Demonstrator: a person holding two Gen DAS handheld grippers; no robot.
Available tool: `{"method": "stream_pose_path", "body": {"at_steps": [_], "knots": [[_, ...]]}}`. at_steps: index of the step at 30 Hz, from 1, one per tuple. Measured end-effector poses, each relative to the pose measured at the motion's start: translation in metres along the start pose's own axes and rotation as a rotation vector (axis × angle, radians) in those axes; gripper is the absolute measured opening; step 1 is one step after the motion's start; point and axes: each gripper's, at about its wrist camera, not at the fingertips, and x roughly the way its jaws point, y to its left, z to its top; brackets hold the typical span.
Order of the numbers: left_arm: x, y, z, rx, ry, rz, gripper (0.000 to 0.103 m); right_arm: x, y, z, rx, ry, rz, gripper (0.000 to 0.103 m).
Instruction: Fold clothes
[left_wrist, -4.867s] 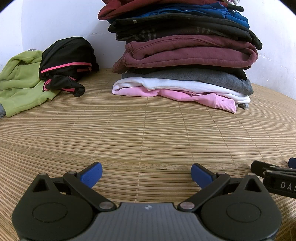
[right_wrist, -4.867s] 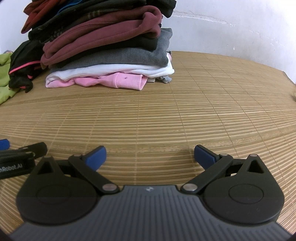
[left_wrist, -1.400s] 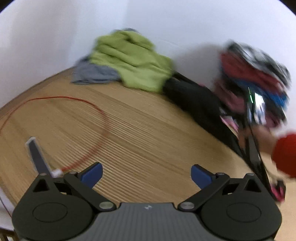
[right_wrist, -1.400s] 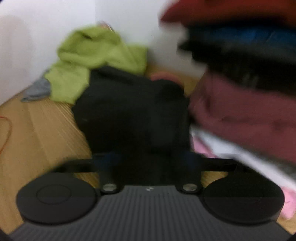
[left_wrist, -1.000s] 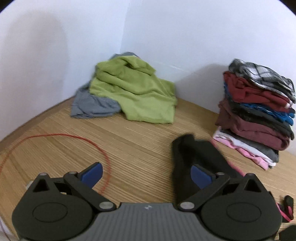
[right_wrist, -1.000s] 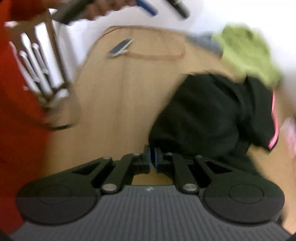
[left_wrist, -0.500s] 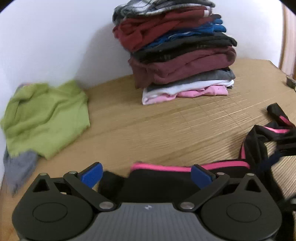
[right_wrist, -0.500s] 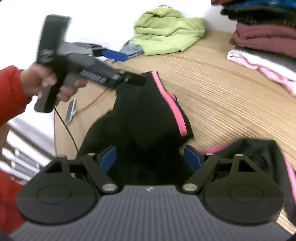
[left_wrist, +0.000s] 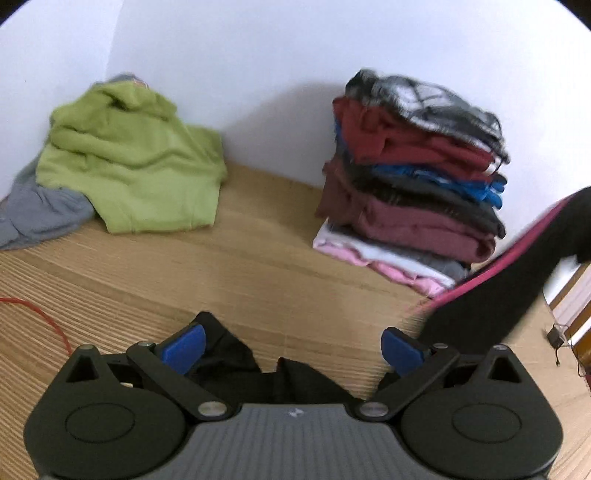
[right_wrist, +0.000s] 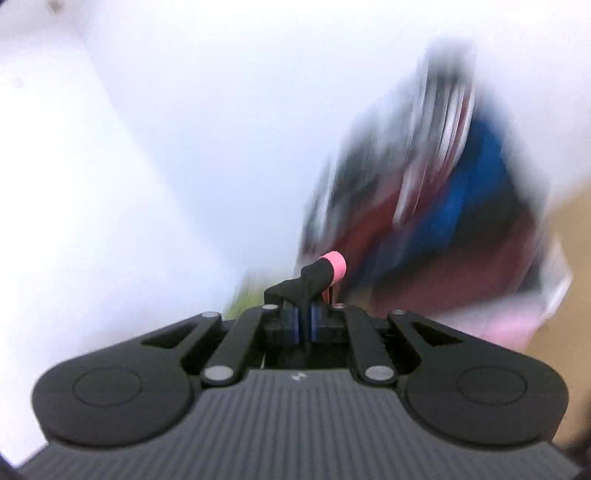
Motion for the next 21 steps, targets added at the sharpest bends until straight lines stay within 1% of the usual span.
{"method": "stream_pose_path", "body": {"at_steps": [2,4,6,9,12,13,14,15,16,17,19,21], "knots": [[-0.003,-0.013,-0.001,0.023,-0.018,0.006,0.103,-0.053,-0.004,0.050,-0.047,-0.162,-0.066,0.009],[-0.003,-0.029,-0.001,0.022,-0.021,-0.008,0.103,-0.111,-0.004,0.098,-0.126,-0.310,-0.176,0.009],[-0.002,-0.045,-0.004,0.006,-0.023,-0.035,0.103,-0.159,-0.006,0.142,-0.180,-0.397,-0.268,0.009],[-0.001,-0.070,-0.010,-0.016,-0.023,-0.070,0.103,-0.228,0.002,0.208,-0.294,-0.518,-0.417,0.009],[0.008,-0.098,-0.017,-0.017,-0.011,-0.084,0.103,-0.297,0.026,0.278,-0.410,-0.670,-0.513,0.009],[0.013,-0.111,-0.019,-0.014,-0.001,-0.095,0.103,-0.313,0.036,0.299,-0.459,-0.703,-0.538,0.009],[0.017,-0.121,-0.022,-0.012,0.006,-0.107,0.103,-0.326,0.047,0.318,-0.511,-0.732,-0.562,0.010],[0.021,-0.132,-0.025,-0.010,0.014,-0.119,0.103,-0.335,0.058,0.337,-0.551,-0.741,-0.568,0.010],[0.026,-0.144,-0.027,-0.007,0.021,-0.135,0.103,-0.342,0.070,0.355,-0.586,-0.746,-0.568,0.010],[0.030,-0.157,-0.030,-0.001,0.026,-0.156,0.103,-0.344,0.082,0.368,-0.623,-0.732,-0.561,0.010],[0.038,-0.184,-0.035,0.023,0.034,-0.205,0.103,-0.333,0.103,0.381,-0.746,-0.680,-0.582,0.010],[0.041,-0.209,-0.036,0.067,0.029,-0.271,0.103,-0.301,0.119,0.388,-0.824,-0.611,-0.596,0.010]]}}
